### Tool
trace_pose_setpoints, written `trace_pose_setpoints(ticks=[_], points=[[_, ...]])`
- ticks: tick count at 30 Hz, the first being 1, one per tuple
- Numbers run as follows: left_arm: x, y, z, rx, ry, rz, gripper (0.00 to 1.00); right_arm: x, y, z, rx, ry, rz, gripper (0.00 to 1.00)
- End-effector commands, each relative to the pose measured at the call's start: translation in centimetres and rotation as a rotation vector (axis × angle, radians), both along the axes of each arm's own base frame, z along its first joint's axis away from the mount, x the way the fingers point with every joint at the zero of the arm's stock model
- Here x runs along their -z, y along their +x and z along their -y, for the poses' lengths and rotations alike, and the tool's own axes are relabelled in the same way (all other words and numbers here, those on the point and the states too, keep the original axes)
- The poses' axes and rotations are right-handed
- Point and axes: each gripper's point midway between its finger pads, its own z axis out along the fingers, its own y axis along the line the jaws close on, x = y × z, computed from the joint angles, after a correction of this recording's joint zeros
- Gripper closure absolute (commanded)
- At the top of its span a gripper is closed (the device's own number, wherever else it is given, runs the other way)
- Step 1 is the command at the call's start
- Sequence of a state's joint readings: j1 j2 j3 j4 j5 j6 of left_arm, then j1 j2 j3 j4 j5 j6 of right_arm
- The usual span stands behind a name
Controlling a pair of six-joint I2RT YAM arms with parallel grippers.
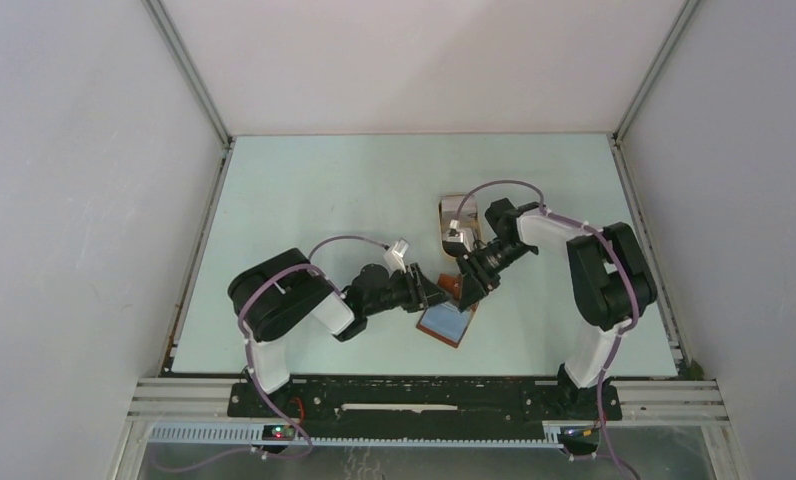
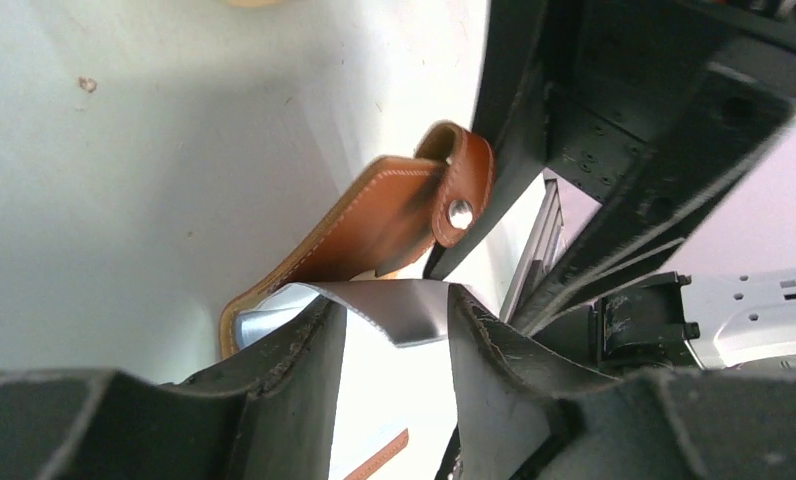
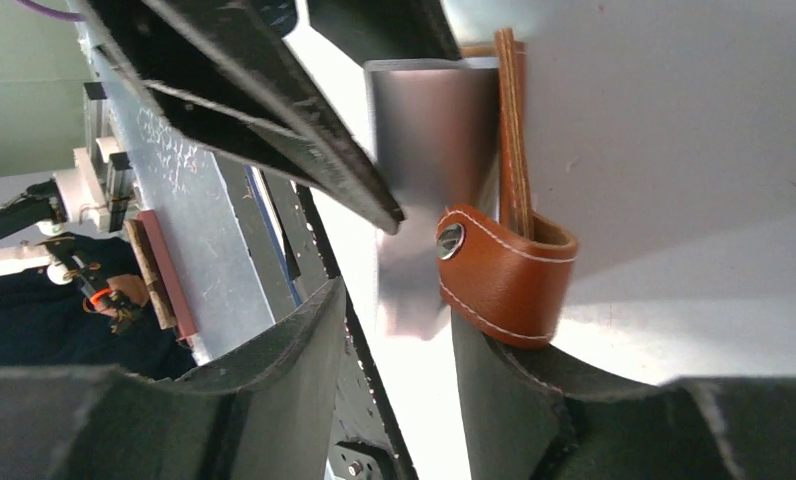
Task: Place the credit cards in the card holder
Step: Open the card holder at the center of the board.
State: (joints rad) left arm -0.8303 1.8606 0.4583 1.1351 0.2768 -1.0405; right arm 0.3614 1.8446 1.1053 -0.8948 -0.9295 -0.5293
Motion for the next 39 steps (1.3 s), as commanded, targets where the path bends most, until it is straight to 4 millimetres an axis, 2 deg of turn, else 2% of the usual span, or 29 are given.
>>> trace_pose_setpoints(ticks=[1,7,10,14,16,19,24,28,35,39], points=[[-1.7,1.5,1.1,-0.009,-0.05,0.026,0.54,-3.4,1.1,0.0,-0.018,0.065,0.14,0.47],[-0.8,2.5,1.1,-0.032,-0.034,0.011,0.55,-4.3,2.2,1.2,-0.012,0.005,0.318,0.45],[-0.6,2.8,1.1,-0.037,-0.026,0.005,0.55,-5.0,3.0,1.7,-0.007,-0.017,0.444,0.48],[-0.6,3.2,1.4,-0.039,-0.024,0.007,0.56,-5.7,3.1,1.6,-0.033,-0.017,0.6,0.5],[-0.8,3.3,1.5,-0.038,-0.026,0.007,0.56,-5.8,3.3,1.4,-0.04,-0.022,0.667,0.47],[-0.7,3.6,1.6,-0.046,-0.02,0.006,0.57,-5.1,4.6,1.6,-0.003,-0.088,0.741,0.32],[-0.8,3.9,1.7,-0.055,-0.022,0.002,0.58,-2.8,4.5,1.8,-0.014,-0.146,0.68,0.22],[-1.4,4.0,1.7,-0.062,-0.034,0.003,0.58,-1.7,4.0,1.3,-0.029,-0.172,0.645,0.2],[-2.3,4.5,2.0,-0.08,-0.058,0.0,0.61,-1.4,2.5,0.7,-0.043,-0.161,0.56,0.2],[-2.9,4.7,2.0,-0.091,-0.072,-0.001,0.65,-1.8,2.3,0.5,-0.039,-0.145,0.548,0.19]])
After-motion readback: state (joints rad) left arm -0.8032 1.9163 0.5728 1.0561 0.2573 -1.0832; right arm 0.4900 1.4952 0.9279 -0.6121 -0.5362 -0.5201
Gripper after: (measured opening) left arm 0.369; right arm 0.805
